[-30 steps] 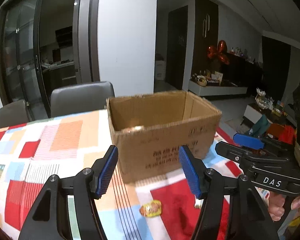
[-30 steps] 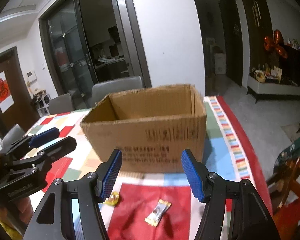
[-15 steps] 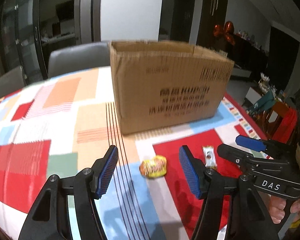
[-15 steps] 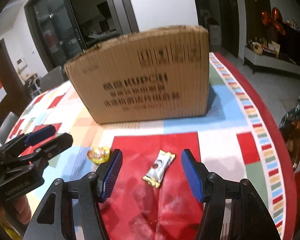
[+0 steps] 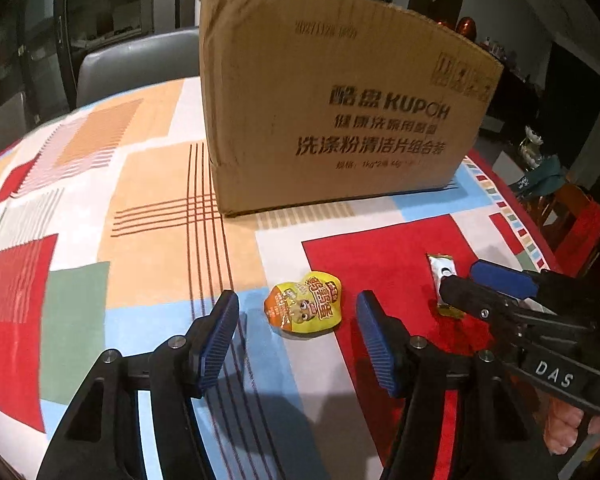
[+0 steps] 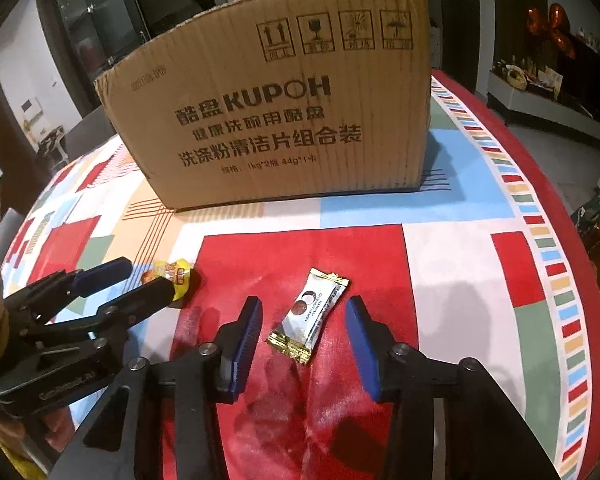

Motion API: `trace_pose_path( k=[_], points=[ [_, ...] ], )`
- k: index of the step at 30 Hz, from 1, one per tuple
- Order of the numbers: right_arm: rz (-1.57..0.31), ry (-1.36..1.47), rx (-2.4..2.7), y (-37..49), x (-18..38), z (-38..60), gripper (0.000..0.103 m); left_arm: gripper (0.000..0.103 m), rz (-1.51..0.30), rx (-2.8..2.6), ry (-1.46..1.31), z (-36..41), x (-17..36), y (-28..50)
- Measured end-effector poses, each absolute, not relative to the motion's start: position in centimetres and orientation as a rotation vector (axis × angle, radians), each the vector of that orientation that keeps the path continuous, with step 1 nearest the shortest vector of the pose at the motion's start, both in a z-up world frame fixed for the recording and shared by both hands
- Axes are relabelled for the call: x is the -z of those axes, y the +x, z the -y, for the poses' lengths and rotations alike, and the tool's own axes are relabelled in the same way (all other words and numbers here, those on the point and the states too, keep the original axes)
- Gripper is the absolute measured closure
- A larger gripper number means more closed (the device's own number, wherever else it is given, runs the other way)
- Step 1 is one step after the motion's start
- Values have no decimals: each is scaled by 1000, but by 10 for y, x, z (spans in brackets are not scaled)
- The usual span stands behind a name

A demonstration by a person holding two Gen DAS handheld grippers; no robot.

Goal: Organize snacks
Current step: 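Move both open tools back toward the jelly cup and wafer bar, then grasp the yellow jelly cup with the left tool while the right tool grasps the white wafer bar, then carry both snacks into the cardboard box and open both tools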

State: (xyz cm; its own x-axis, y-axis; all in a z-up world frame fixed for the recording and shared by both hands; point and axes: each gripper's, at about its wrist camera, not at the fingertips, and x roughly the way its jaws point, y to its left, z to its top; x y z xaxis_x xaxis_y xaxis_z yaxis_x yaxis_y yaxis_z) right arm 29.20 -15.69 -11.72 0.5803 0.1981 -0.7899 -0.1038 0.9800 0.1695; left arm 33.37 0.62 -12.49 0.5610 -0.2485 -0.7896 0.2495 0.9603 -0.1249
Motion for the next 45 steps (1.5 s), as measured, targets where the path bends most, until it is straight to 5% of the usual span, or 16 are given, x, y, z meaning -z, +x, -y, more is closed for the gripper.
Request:
trace_pose_path(
  k=[9, 18, 45],
  points=[
    [-953, 56, -156, 297, 128, 151, 74, 63, -955, 297, -31, -6, 135, 343],
    [-932, 29, -159, 294, 127, 151, 83, 70, -944, 307, -31, -5, 130, 337],
    [-735, 82, -237, 265, 48, 170, 83, 71, -751, 339, -77, -1, 42, 295]
  ],
)
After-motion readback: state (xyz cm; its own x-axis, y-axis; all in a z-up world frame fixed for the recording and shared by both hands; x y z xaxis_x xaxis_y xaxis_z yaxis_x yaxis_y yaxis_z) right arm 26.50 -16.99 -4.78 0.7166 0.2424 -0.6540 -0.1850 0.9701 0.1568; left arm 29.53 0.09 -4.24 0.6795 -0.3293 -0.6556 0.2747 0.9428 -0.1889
